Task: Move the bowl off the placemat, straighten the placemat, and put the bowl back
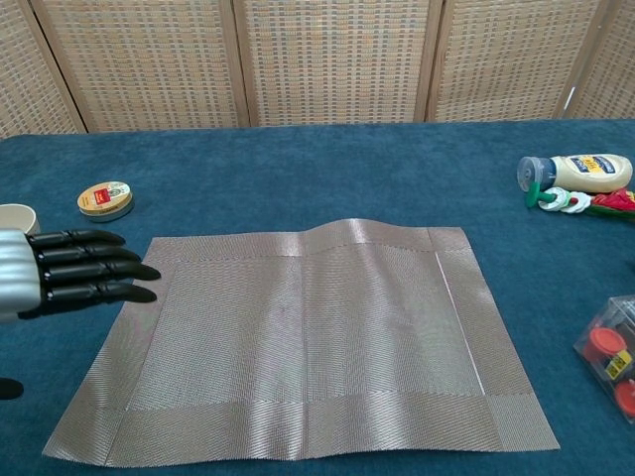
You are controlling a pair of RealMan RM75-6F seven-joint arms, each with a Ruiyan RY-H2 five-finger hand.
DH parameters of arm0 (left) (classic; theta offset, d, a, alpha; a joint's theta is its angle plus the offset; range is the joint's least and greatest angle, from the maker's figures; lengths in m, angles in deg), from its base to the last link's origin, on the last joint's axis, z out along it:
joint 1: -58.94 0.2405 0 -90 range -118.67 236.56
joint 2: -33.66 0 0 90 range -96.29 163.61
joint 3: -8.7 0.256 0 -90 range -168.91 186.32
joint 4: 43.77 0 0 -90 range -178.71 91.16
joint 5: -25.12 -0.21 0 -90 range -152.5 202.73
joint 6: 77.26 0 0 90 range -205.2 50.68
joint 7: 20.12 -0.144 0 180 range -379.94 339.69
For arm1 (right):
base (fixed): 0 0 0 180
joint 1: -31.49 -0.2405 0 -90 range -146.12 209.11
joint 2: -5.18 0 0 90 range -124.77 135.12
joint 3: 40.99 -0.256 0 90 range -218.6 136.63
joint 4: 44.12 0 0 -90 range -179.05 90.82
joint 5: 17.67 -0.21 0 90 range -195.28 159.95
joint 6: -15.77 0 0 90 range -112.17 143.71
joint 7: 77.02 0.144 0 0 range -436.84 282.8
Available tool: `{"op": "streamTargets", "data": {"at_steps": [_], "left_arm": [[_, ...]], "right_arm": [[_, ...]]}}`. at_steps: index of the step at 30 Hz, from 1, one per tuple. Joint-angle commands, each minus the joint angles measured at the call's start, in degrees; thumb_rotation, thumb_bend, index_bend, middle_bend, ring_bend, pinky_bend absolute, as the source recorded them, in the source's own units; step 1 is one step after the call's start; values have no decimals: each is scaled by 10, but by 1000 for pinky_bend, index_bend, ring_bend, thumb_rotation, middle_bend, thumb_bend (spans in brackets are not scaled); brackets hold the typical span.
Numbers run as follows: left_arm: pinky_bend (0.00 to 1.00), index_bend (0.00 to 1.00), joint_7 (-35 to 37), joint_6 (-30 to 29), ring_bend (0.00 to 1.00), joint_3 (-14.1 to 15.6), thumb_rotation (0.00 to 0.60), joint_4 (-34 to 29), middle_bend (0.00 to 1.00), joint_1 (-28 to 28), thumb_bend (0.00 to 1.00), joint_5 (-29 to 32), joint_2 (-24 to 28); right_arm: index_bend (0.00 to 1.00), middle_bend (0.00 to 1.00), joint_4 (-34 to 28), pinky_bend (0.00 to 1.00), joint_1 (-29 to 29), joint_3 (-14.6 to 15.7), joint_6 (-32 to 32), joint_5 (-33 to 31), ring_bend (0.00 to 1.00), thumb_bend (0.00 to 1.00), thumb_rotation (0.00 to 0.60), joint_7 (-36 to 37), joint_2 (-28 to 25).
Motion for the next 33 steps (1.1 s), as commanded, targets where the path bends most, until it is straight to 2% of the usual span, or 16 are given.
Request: {"op": "streamTargets", "data": {"at_steps": [1, 5, 8, 13, 19, 22, 29, 33], "left_arm": [[0, 0, 24, -12, 0, -12, 600, -52, 0, 17, 0, 44, 48], [0, 0, 52, -36, 0, -51, 600, -55, 0, 44, 0, 121, 62], [0, 0, 70, -29, 0, -74, 600, -43, 0, 58, 0, 176, 58], [0, 0, 100, 19, 0, -104, 600, 9, 0, 76, 0, 273, 38], [0, 6, 125, 83, 0, -121, 600, 96, 0, 85, 0, 331, 1], [0, 90, 134, 113, 0, -128, 600, 127, 0, 84, 2, 348, -16], [0, 352, 163, 169, 0, -136, 600, 183, 0, 75, 116, 352, -47], [0, 394, 164, 173, 0, -144, 600, 207, 0, 75, 232, 352, -65]], "right_arm": [[26, 0, -1, 0, 0, 0, 3, 3, 0, 0, 600, 1, -1], [27, 0, -2, 0, 2, 2, 6, 6, 0, 0, 600, 3, -2], [27, 0, -3, 0, 2, 2, 8, 6, 0, 0, 600, 4, -3], [27, 0, -4, 0, 3, 2, 9, 9, 0, 0, 600, 6, -4], [27, 0, -4, 0, 2, 3, 7, 9, 0, 0, 600, 6, -4], [27, 0, -4, 0, 2, 3, 7, 9, 0, 0, 600, 5, -3], [27, 0, -3, 0, 2, 2, 7, 8, 0, 0, 600, 5, -3], [27, 0, -3, 0, 2, 2, 7, 7, 0, 0, 600, 6, -3]]}}
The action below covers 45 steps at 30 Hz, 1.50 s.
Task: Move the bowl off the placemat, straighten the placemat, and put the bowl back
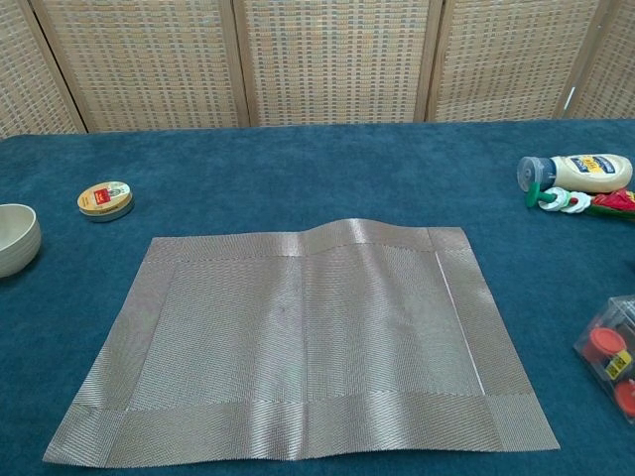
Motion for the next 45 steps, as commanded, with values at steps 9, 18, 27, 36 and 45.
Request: {"op": "streamTargets", "data": {"at_steps": [9, 18, 27, 36, 45], "left_arm": [[0, 522, -3, 14, 0, -20, 600, 52, 0, -1, 384, 4, -38], [0, 605, -2, -18, 0, -30, 600, 27, 0, 3, 389, -17, -24], [0, 654, -51, -81, 0, -43, 600, -93, 0, -3, 410, -58, 29], [0, 667, -165, -69, 0, -52, 600, -262, 0, -51, 410, -106, 40], [0, 666, -274, 31, 0, -65, 600, -361, 0, -117, 411, -81, -10]], "right_arm": [[27, 0, 1, 0, 0, 0, -1, -1, 0, 0, 600, 3, -1], [27, 0, 0, 0, 0, 0, 0, 0, 0, 0, 600, 4, -1], [27, 0, -1, 0, 1, -1, 3, -1, 0, 0, 600, 10, -5], [27, 0, -1, 0, 1, -3, 3, -3, 0, 0, 600, 14, -7], [30, 0, -1, 0, 2, -6, 3, -9, 0, 0, 600, 21, -10]]}}
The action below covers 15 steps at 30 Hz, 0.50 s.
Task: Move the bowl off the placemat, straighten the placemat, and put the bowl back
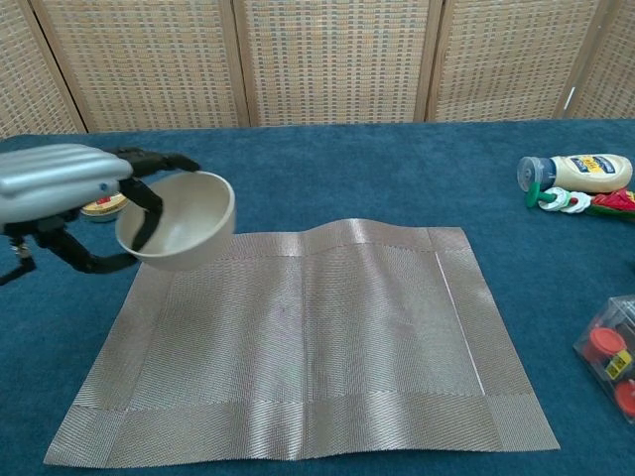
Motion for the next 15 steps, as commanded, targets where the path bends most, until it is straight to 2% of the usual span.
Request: {"op": "streamTargets", "data": {"at_steps": [1, 6, 15], "left_arm": [[0, 666, -41, 43, 0, -10, 600, -26, 0, -32, 411, 25, -36], [0, 664, -83, 74, 0, -18, 600, -30, 0, -55, 411, 61, -70], [0, 666, -132, 100, 0, -25, 600, -6, 0, -80, 411, 122, -99]], "right_arm": [[30, 0, 1, 0, 0, -1, 0, -2, 0, 0, 600, 2, -1], [29, 0, 3, 0, 0, -5, -1, -10, 0, 0, 600, 12, -4], [29, 0, 4, 0, -1, -6, -6, -14, 0, 0, 600, 20, -6]]}}
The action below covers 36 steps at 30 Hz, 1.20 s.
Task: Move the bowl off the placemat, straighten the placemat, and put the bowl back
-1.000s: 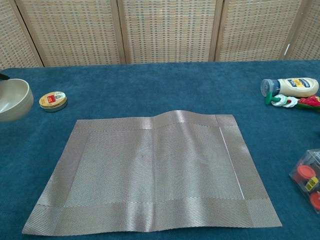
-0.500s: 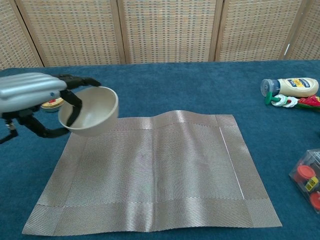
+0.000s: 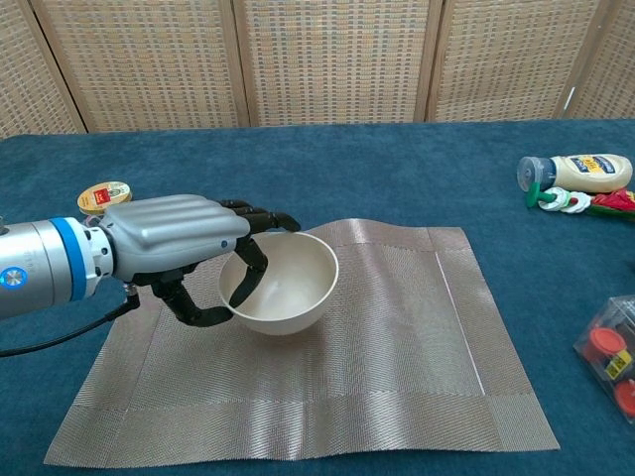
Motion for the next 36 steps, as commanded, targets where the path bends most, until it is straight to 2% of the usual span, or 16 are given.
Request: {"op": "streamTargets", "data": {"at_steps": [1, 4, 5, 7, 9, 11, 13, 18, 23, 29, 36], "left_arm": [[0, 666, -24, 8, 0, -3, 600, 13, 0, -12, 411, 22, -11], [0, 644, -39, 11, 0, -1, 600, 19, 0, -18, 410, 35, -14], [0, 597, -44, 12, 0, -1, 600, 21, 0, -20, 406, 41, -16], [0, 424, -51, 11, 0, 1, 600, 23, 0, -23, 368, 50, -18], [0, 124, -56, 9, 0, 4, 600, 24, 0, -24, 216, 58, -19], [0, 4, -55, 5, 0, 5, 600, 23, 0, -23, 73, 64, -18], [0, 0, -49, -5, 0, 3, 600, 18, 0, -20, 9, 65, -15], [0, 0, 1, -57, 0, -5, 600, -1, 0, 2, 0, 28, 9], [0, 0, 50, -154, 0, -9, 600, -25, 0, 48, 0, -27, 62], [0, 0, 69, -255, 0, -2, 600, -32, 0, 109, 0, -53, 112], [0, 0, 146, -386, 0, 45, 600, -23, 0, 220, 0, -89, 167]], "right_arm": [[29, 0, 0, 0, 0, 0, 0, 0, 0, 0, 600, 0, 0], [29, 0, 0, 0, -1, 0, -1, 1, 0, 0, 600, 0, 0], [29, 0, 0, 0, -1, 0, -1, 0, 0, 0, 600, -1, 0], [29, 0, 1, 0, -1, -1, 0, -1, 0, 0, 600, 0, 0], [30, 0, 1, 0, 0, -2, 1, -1, 0, 0, 600, 1, 0], [29, 0, 1, 0, 0, -2, 1, -2, 0, 0, 600, 2, -1], [29, 0, 0, 0, 0, -3, 2, -2, 0, 0, 600, 3, -1], [29, 0, -1, 0, 1, -3, 4, -1, 0, 0, 600, 4, -2], [29, 0, -4, 0, 4, -4, 8, -4, 0, 0, 600, 0, -5], [29, 0, -5, 0, 11, -12, 19, -15, 0, 0, 600, -35, 0], [25, 0, 4, 0, 14, -23, 14, -45, 0, 0, 600, -83, 4]]}}
